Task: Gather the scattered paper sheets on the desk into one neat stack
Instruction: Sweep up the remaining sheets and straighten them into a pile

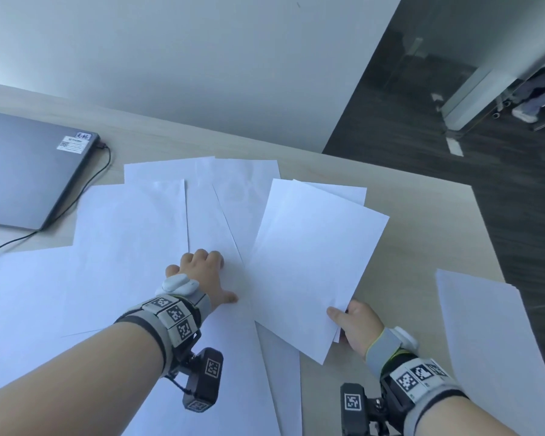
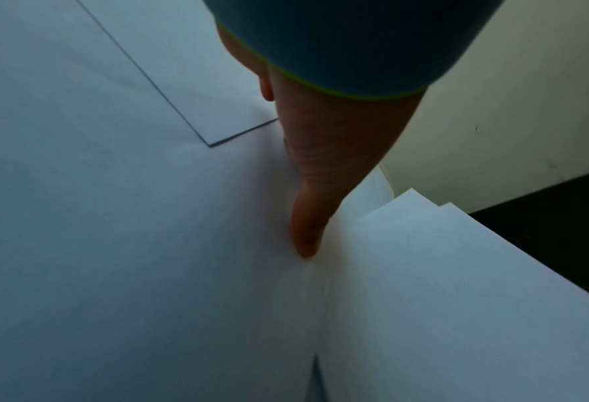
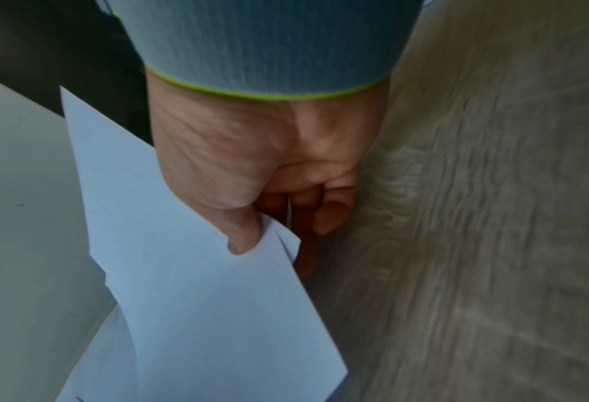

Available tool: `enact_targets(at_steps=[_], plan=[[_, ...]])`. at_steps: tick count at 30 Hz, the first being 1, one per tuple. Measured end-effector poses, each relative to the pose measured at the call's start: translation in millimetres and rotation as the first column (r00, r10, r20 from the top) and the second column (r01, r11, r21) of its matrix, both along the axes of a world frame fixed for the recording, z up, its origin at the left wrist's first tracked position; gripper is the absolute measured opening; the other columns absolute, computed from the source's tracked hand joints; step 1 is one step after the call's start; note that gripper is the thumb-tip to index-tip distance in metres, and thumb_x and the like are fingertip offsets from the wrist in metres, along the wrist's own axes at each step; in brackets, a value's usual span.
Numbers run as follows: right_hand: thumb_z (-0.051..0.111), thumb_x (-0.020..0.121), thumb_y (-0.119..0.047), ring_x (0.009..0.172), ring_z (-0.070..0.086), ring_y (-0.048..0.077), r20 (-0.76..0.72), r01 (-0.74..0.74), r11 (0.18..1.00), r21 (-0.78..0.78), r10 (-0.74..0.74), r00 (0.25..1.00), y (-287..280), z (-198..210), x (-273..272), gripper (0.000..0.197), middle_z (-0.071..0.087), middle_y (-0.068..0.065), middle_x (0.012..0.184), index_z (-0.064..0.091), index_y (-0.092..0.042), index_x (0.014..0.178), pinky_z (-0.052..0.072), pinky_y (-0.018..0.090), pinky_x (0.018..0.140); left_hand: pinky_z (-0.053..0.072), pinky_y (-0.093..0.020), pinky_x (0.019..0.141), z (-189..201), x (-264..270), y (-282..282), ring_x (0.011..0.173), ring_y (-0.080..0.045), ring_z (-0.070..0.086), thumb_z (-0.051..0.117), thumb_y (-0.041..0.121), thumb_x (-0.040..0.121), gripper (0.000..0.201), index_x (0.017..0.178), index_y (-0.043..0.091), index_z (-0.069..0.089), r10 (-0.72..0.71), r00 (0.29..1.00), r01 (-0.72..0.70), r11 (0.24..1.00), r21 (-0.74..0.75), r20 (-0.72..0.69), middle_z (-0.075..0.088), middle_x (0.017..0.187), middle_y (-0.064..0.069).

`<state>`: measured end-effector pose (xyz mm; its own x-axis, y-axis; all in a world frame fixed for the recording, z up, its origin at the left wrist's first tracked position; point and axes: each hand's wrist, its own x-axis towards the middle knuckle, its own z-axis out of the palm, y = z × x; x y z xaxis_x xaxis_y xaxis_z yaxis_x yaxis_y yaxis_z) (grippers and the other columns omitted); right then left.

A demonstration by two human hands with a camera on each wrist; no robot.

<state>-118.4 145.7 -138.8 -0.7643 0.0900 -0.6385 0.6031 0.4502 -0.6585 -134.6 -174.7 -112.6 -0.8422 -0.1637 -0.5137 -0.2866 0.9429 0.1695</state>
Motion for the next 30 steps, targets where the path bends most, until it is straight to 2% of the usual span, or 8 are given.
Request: enact_targets(at_steps=[5, 9, 13, 16, 21, 26, 28, 30], plan=[[0.068, 0.092, -0.021, 0.089, 0.073, 0.032, 0.0, 0.012, 1.0, -0.003, -0.012, 1.0, 1, 2, 14, 0.011, 0.079, 0.004, 0.087, 0.075, -0.014, 0.087, 0.059, 0.051, 0.085, 0.031, -0.036, 0.085, -2, 0, 6, 0.117, -0.016, 0.039, 0.074, 0.066, 0.07, 0.051, 0.106, 0.041, 0.049, 0.005, 1.0, -0.004, 1.0, -0.005, 0.029, 0.043, 0.122, 0.012], [0.066, 0.093, -0.018, 0.073, 0.067, 0.024, -0.027, 0.004, 1.0, 0.007, -0.004, 1.0, 1, 5, 22, 0.013, 0.077, 0.004, 0.081, 0.073, -0.016, 0.083, 0.053, 0.038, 0.068, 0.035, -0.038, 0.09, -2, 2, 8, 0.122, -0.018, 0.043, 0.073, 0.061, 0.073, 0.065, 0.127, 0.043, 0.042, -0.016, 1.0, 0.016, 1.0, -0.016, 0.002, 0.048, 0.129, 0.011], [0.067, 0.092, -0.021, 0.073, 0.067, 0.025, -0.029, -0.014, 1.0, 0.019, 0.015, 0.999, 3, 3, 27, 0.014, 0.077, 0.014, 0.086, 0.074, -0.011, 0.085, 0.057, 0.044, 0.074, 0.038, -0.04, 0.095, 1, -3, 13, 0.119, -0.017, 0.044, 0.073, 0.056, 0.072, 0.063, 0.126, 0.04, 0.044, -0.01, 0.996, 0.011, 1.0, -0.007, 0.084, 0.05, 0.122, 0.011], [0.067, 0.093, -0.02, 0.078, 0.071, 0.028, -0.028, -0.01, 1.0, 0.015, 0.011, 1.0, 3, 1, 29, 0.014, 0.078, 0.006, 0.083, 0.075, -0.014, 0.083, 0.057, 0.042, 0.076, 0.045, -0.044, 0.098, 3, -4, 16, 0.108, -0.018, 0.039, 0.073, 0.055, 0.068, 0.061, 0.121, 0.038, 0.048, 0.0, 0.992, 0.0, 1.0, 0.0, 0.126, 0.046, 0.119, 0.009], [0.065, 0.094, -0.017, 0.085, 0.072, 0.027, -0.017, 0.012, 1.0, 0.015, -0.012, 1.0, 1, 1, 32, 0.015, 0.077, -0.002, 0.08, 0.073, -0.019, 0.081, 0.06, 0.047, 0.083, 0.04, -0.039, 0.092, 10, 1, 17, 0.108, -0.016, 0.042, 0.048, 0.055, 0.081, 0.026, 0.101, 0.038, 0.05, -0.045, 0.997, 0.046, 0.999, -0.019, 0.06, 0.047, 0.113, 0.011], [0.058, 0.093, -0.01, 0.09, 0.071, 0.029, -0.064, 0.042, 0.999, 0.01, -0.042, 0.997, 11, 3, 36, 0.014, 0.076, 0.003, 0.093, 0.068, -0.02, 0.093, 0.06, 0.05, 0.082, 0.045, -0.036, 0.082, 16, 9, 19, 0.102, -0.021, 0.052, 0.04, 0.057, 0.082, 0.027, 0.108, 0.054, 0.037, -0.037, 0.996, 0.028, 0.993, 0.111, 0.077, 0.059, 0.106, 0.026], [0.056, 0.092, -0.007, 0.09, 0.072, 0.029, -0.047, 0.057, 0.998, 0.006, -0.057, 0.997, 18, 6, 38, 0.02, 0.076, 0.004, 0.093, 0.069, -0.021, 0.091, 0.061, 0.046, 0.08, 0.048, -0.034, 0.084, 19, 12, 21, 0.094, -0.015, 0.058, 0.046, 0.055, 0.086, 0.023, 0.109, 0.055, 0.046, -0.028, 0.999, 0.017, 0.973, 0.228, 0.046, 0.061, 0.103, 0.025], [0.055, 0.092, -0.004, 0.085, 0.072, 0.03, -0.003, 0.066, 0.998, -0.001, -0.066, 0.998, 28, 9, 40, 0.024, 0.077, 0.007, 0.091, 0.073, -0.02, 0.089, 0.06, 0.041, 0.075, 0.054, -0.034, 0.086, 23, 12, 23, 0.091, -0.011, 0.065, 0.056, 0.049, 0.083, 0.013, 0.095, 0.051, 0.057, 0.028, 1.0, -0.027, 0.928, 0.37, 0.005, 0.067, 0.101, 0.021]])
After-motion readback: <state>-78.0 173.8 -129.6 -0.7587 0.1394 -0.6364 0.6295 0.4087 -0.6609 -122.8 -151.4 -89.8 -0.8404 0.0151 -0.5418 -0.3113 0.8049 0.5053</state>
